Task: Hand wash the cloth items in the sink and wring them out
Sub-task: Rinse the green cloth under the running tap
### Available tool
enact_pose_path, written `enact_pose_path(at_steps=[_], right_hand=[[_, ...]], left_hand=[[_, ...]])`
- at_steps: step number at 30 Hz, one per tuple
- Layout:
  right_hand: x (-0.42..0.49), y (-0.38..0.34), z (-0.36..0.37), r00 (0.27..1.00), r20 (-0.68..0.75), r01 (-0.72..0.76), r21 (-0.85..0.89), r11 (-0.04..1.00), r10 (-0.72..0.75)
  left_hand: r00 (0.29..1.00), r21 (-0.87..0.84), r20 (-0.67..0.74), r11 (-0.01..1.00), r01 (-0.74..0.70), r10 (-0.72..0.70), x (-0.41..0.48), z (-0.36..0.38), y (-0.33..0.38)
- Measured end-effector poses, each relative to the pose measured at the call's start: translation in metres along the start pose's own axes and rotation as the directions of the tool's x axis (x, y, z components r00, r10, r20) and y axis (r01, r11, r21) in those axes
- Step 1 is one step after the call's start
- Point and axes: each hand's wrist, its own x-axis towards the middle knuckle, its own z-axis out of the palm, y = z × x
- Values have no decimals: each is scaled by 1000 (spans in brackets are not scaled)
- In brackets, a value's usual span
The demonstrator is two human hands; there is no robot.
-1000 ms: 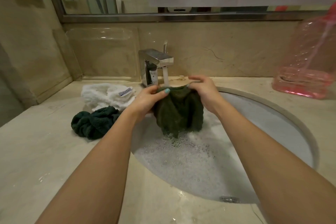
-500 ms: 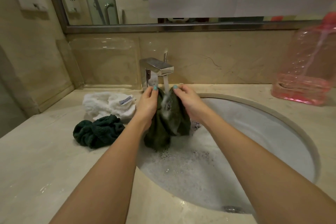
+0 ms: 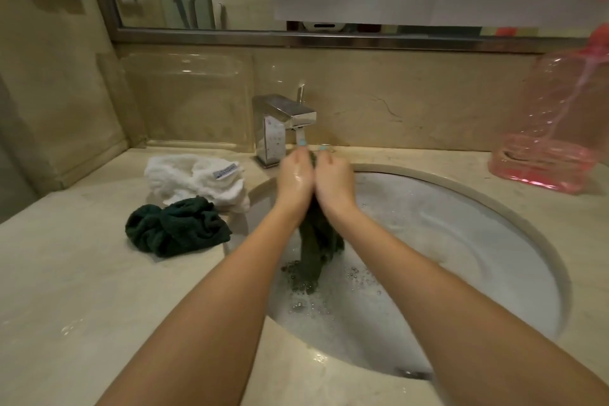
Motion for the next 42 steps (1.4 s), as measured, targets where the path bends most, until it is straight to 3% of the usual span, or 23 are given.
enact_pose_path(at_steps=[3,7,9,12,16,18,21,24,28,31,33,36,40,42], right_hand=[[-4,-6,8,991,97,96,-47,994,-91],[14,9,-1,961,181,-196,-99,976,211],[20,13,-12,929,243,-262,-101,960,279],[29,18,-33,924,314,-235,21,972,217],[36,22,-51,982,163,-126,161,979,100],[38,19,-56,978,167,-160,235,959,122],[39,19,-72,898,390,-370,411,833,206],[37,17,-81,807,566,-491,489,721,166],[36,7,-73,807,580,-383,376,844,107],[32,4,-59,828,559,-235,275,932,44],[30,0,-50,843,537,-147,230,962,1],[31,-4,-40,884,464,-15,149,989,-57],[38,10,-35,931,364,-38,75,996,8],[38,22,-37,887,454,-85,-4,996,78]], left_hand=[[999,-16,-39,999,-34,33,8,-13,-5],[992,68,117,997,-45,37,-3,-11,-3],[983,92,172,992,-82,65,-6,-13,-3],[986,86,130,990,-116,104,1,-31,-4],[989,177,122,978,-109,88,12,-55,-12],[985,262,158,959,-105,64,11,-56,-13],[986,302,156,947,-107,62,11,-56,-11],[992,225,105,971,-85,63,14,-58,-9],[990,94,139,995,-33,19,16,-60,-9],[970,-25,167,983,183,-177,16,-56,-8],[909,-6,327,961,277,-260,14,-55,-10],[854,12,468,968,252,-228,10,-54,-12],[949,-64,288,986,157,-132,15,-51,-13],[957,-150,269,977,152,-108,17,-48,-14]])
